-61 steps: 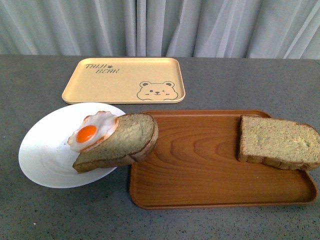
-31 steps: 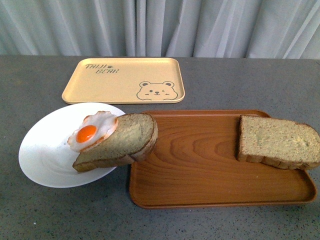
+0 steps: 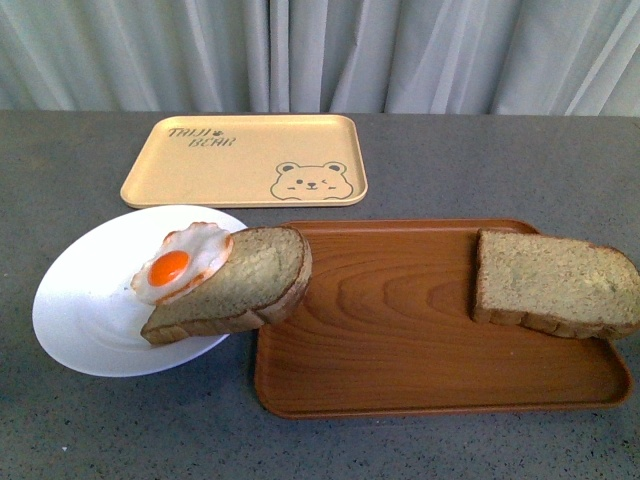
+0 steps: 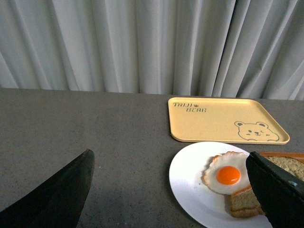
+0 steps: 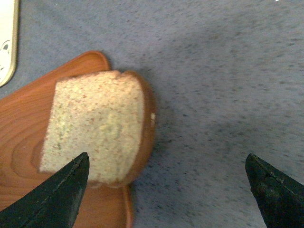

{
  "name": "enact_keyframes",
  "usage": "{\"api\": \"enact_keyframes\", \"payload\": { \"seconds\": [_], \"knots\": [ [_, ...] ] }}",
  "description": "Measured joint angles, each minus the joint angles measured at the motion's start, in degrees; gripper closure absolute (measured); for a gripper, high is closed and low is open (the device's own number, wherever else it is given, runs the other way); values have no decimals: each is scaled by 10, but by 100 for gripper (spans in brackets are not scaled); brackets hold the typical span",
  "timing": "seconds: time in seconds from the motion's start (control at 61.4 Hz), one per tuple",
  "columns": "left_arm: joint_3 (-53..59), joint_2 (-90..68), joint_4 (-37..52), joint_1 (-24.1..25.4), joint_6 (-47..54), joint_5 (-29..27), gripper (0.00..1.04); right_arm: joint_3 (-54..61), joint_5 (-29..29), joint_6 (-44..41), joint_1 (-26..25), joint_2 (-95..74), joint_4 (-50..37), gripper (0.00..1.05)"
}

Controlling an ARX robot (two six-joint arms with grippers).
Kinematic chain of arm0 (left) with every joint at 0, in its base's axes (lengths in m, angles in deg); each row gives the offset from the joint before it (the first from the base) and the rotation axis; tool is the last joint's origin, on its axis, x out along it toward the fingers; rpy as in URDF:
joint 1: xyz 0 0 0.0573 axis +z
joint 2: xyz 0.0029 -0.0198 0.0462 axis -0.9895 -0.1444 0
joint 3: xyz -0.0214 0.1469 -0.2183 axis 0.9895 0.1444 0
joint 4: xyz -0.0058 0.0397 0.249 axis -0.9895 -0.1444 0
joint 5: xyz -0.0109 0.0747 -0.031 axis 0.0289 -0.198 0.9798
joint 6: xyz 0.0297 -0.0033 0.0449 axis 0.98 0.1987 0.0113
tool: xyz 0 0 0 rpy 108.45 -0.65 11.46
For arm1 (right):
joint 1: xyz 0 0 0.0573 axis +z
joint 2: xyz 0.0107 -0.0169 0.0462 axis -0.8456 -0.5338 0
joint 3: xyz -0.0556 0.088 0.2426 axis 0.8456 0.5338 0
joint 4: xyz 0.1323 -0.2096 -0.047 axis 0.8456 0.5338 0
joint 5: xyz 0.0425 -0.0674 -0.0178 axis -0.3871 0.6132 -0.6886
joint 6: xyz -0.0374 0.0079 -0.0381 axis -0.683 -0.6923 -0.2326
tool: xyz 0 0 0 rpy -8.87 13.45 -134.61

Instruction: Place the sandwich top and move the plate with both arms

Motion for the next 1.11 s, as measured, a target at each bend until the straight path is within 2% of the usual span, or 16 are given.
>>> {"api": "enact_keyframes", "payload": {
  "seconds": [0.261,0.489,0.603,0.913,1.027,1.108],
  "knots": [
    [0,0,0,0,0,0,9,-32,18,72,67,-78,-10,9],
    [0,0,0,0,0,0,9,-57,42,117,93,-122,-14,9],
    [0,0,0,0,0,0,9,-63,57,128,96,-125,-13,26],
    [0,0,0,0,0,0,9,-63,52,151,100,-122,-13,79],
    [0,0,0,0,0,0,9,-61,44,155,101,-101,-12,96],
    [0,0,0,0,0,0,9,-57,42,156,104,-70,-9,102]
  ]
}}
